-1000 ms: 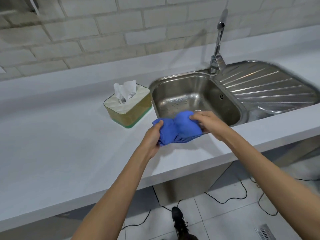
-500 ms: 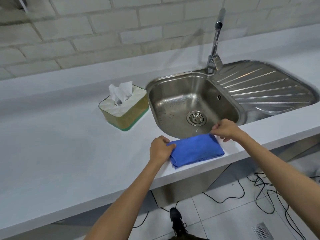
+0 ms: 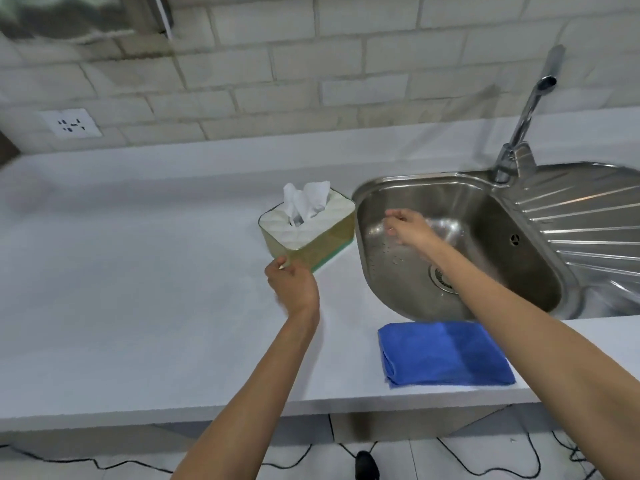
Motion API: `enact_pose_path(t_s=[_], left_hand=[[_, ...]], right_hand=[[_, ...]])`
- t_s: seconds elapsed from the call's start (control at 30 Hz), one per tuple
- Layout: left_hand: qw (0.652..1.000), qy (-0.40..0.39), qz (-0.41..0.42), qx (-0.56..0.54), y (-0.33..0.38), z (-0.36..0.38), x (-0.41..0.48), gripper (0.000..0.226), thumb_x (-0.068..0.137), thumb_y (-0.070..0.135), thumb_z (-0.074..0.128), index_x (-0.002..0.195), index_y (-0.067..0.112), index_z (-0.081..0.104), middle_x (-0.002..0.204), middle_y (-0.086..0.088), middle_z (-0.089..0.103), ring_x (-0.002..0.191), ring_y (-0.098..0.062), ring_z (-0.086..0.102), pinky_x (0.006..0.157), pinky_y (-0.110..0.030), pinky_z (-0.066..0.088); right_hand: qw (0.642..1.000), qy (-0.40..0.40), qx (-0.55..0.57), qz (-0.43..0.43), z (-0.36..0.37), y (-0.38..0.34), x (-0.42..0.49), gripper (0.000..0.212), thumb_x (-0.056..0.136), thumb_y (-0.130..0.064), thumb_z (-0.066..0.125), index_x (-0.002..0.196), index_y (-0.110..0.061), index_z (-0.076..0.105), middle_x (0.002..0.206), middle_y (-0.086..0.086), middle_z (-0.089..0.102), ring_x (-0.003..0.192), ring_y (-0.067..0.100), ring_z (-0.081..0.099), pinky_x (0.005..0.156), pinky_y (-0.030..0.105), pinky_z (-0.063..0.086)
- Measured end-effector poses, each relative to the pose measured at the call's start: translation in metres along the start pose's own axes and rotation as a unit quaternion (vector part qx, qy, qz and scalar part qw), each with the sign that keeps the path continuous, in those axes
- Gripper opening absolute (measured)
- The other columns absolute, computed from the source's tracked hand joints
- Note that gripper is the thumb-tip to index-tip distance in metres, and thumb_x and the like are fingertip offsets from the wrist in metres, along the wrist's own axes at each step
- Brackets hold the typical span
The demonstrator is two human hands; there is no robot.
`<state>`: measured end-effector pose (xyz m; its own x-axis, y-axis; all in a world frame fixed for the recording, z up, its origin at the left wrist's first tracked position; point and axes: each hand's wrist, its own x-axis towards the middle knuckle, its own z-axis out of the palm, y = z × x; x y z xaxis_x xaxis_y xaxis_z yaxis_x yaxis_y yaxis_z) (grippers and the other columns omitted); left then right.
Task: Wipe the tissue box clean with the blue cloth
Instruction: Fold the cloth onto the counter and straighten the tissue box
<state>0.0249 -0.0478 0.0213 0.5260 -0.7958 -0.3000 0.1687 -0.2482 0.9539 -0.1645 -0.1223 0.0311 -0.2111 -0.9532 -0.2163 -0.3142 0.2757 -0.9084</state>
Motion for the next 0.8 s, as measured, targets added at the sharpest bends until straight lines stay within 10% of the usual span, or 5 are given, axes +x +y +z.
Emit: enact_pose_path(t_s=[0.2, 0.33, 0.8], left_hand=[[0.998, 0.020, -0.059, 0.021, 0.007, 0.002, 0.031, 0.038, 0.093, 0.027, 0.039, 0.129, 0.017, 0.040, 0.134, -0.009, 0.043, 0.111, -0.031, 0.053, 0.097, -0.049, 0.048], [0.998, 0.015, -0.066, 0.018, 0.010, 0.007, 0.048, 0.038, 0.092, 0.027, 0.036, 0.126, 0.012, 0.042, 0.134, -0.013, 0.047, 0.116, -0.033, 0.052, 0.099, -0.049, 0.047], [0.997, -0.051, 0.007, 0.050, 0.051, 0.037, 0.128, 0.045, 0.093, 0.025, 0.035, 0.125, -0.004, 0.045, 0.113, -0.029, 0.052, 0.088, -0.021, 0.045, 0.084, -0.039, 0.046]], right_hand=[[0.998, -0.047, 0.006, -0.031, 0.037, -0.022, 0.035, 0.047, 0.086, -0.012, 0.054, 0.131, -0.004, 0.048, 0.126, 0.012, 0.057, 0.112, 0.023, 0.055, 0.101, 0.036, 0.044], [0.995, -0.069, -0.018, -0.069, 0.045, -0.022, 0.043, 0.037, 0.081, -0.009, 0.054, 0.117, -0.003, 0.062, 0.103, 0.010, 0.066, 0.090, 0.016, 0.058, 0.076, 0.020, 0.046], [0.995, -0.044, 0.078, -0.042, 0.046, -0.020, 0.074, 0.041, 0.079, -0.013, 0.069, 0.117, 0.000, 0.058, 0.097, 0.009, 0.061, 0.089, 0.019, 0.058, 0.088, 0.031, 0.048]])
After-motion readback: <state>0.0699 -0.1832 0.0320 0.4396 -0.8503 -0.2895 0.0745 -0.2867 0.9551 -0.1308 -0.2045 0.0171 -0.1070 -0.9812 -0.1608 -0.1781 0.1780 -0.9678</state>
